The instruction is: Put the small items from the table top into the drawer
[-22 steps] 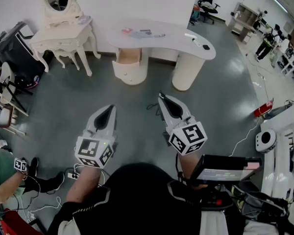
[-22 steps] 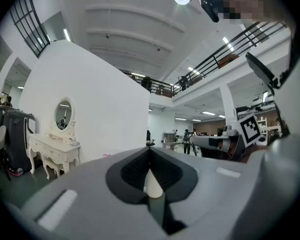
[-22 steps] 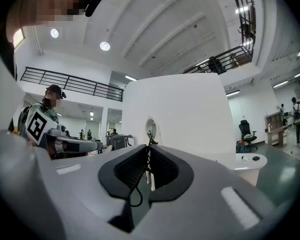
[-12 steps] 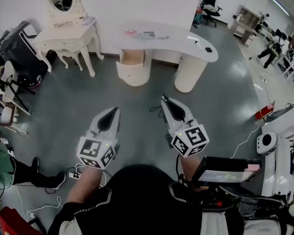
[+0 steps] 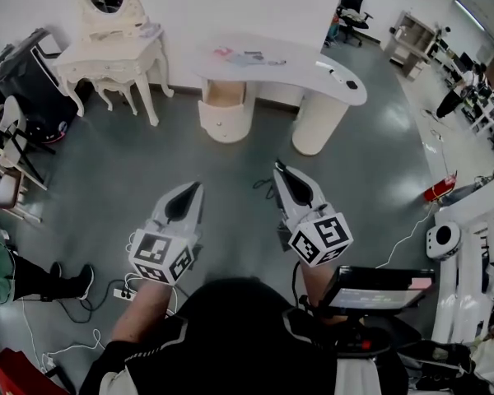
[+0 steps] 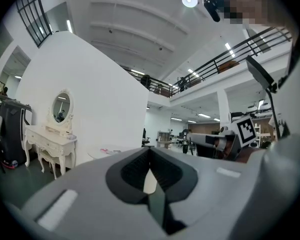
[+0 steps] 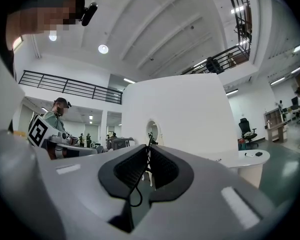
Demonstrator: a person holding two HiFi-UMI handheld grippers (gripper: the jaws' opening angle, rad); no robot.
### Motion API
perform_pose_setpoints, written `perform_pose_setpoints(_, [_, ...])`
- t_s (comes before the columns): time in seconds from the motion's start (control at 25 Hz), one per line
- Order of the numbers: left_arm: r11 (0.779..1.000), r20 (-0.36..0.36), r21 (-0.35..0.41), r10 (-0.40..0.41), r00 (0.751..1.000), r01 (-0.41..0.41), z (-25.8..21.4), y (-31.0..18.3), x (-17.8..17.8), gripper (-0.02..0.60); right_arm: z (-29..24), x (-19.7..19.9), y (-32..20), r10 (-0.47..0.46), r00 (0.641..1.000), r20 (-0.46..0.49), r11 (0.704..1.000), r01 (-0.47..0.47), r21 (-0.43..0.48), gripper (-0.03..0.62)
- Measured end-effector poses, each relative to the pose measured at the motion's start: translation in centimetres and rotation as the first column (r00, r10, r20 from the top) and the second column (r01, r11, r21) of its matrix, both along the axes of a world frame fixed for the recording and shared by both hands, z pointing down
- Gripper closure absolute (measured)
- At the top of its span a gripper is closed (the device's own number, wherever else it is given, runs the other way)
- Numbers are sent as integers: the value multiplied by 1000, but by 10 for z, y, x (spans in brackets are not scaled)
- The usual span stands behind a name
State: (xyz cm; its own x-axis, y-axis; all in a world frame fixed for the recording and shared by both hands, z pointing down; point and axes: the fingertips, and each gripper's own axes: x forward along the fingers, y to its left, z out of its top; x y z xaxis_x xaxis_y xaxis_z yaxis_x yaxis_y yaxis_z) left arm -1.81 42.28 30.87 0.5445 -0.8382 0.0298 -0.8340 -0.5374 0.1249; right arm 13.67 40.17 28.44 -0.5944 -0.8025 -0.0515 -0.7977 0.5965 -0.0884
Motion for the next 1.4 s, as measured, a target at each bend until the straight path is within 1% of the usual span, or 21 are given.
perform_pose_setpoints(0.08, [1000, -3, 1, 4, 1000, -4, 1, -1, -10, 581, -1, -11, 1, 1, 1000, -2, 1000, -1, -1, 566])
perform_pose_setpoints(0.2, [999, -31, 24, -30, 999, 31, -2, -2, -30, 581, 0, -25, 2, -1, 1000, -12, 1000, 1, -7, 566])
perform_pose_setpoints(0.24, [999, -43, 27, -23, 999, 24, -2, -2, -35, 581, 0, -29, 3, 1, 1000, -15, 1000, -1, -5, 566])
perform_pose_setpoints(0.32, [1000, -58, 21, 21, 998, -20, 1, -1, -40, 581, 1, -38, 5, 8, 1000, -19, 1000, -8, -1, 566])
perform_pose_setpoints(0.48, [997, -50, 18, 75, 996, -75, 8, 0, -44, 581, 7, -49, 6, 23, 999, -24, 1000, -23, -17, 566])
perform_pose_setpoints(0.56, [996, -50, 21, 83, 995, -82, 8, -2, -47, 581, 8, -54, 4, 20, 999, -28, 1000, -20, -20, 566])
perform_pose_setpoints(0.68, [998, -43, 12, 69, 997, -68, 11, -12, -54, 581, 9, -60, -5, 10, 1000, -26, 1000, -11, -18, 566])
perform_pose_setpoints(0.84, [999, -27, -11, 47, 999, -47, 16, -32, -62, 581, 10, -64, -27, 6, 1000, -10, 1000, -6, -12, 567])
perform_pose_setpoints(1.0, [999, 4, -11, 36, 999, -36, 13, -55, -62, 581, 11, -61, -56, 0, 1000, 15, 1000, 0, -10, 567])
perform_pose_setpoints(1.2, [1000, 19, -7, 30, 999, -30, 8, -91, -54, 581, 12, -52, -96, -10, 999, 40, 1000, 11, -18, 567])
perform_pose_setpoints(1.4, [1000, 42, -23, 12, 999, -11, 8, -139, -33, 580, 9, -33, -142, -34, 999, 33, 999, 34, 3, 566])
